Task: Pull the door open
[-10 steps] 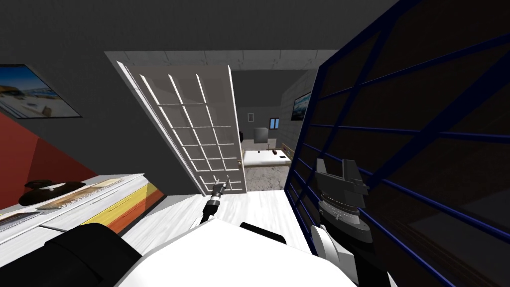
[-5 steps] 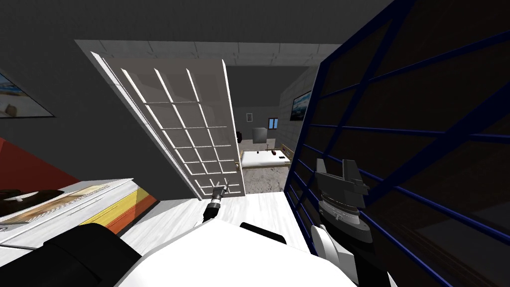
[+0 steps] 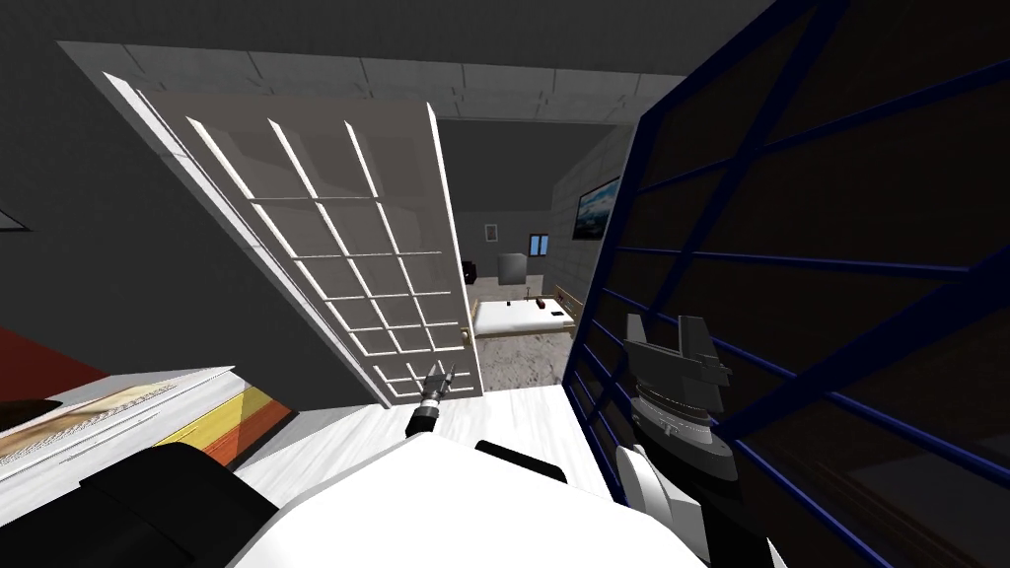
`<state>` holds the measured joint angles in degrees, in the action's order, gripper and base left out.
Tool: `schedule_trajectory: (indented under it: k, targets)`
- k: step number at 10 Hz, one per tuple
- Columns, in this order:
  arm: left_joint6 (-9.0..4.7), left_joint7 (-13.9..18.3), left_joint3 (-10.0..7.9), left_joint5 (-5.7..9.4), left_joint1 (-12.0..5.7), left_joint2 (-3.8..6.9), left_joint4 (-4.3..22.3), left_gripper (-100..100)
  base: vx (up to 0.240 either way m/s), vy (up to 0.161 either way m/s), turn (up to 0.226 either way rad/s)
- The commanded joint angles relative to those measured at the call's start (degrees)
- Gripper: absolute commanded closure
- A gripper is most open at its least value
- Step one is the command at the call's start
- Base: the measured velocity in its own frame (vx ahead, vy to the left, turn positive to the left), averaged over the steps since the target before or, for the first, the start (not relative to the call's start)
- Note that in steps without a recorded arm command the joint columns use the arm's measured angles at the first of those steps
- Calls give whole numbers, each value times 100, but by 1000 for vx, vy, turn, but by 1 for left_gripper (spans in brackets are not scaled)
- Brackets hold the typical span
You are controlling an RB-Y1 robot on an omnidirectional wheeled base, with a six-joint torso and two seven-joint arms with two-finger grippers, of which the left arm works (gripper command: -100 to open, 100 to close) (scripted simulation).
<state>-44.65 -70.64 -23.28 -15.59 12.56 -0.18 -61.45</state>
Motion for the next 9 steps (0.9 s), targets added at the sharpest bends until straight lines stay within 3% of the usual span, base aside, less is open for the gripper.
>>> schedule_trajectory:
  k: [1,4,5,6,7,8,9]
  targets:
    - [-63,-197,-50,-50,-17,-97,167,-100,178,14,-60]
    - [-162,-494,-148,-120,-98,-244,506,-100,142,37,-43]
    - [-193,-444,-140,-96,-112,-212,520,-100,66,19,-12]
    - [-230,-430,-182,-69,-114,-27,587,-100,85,-16,-54]
    - [-243,-401,-207,-49,-111,72,619,-100,157,8,-70]
    - [-257,-368,-237,-26,-109,165,655,-100,189,29,-66]
    - [-257,-368,-237,-26,-109,165,655,-100,126,12,-15]
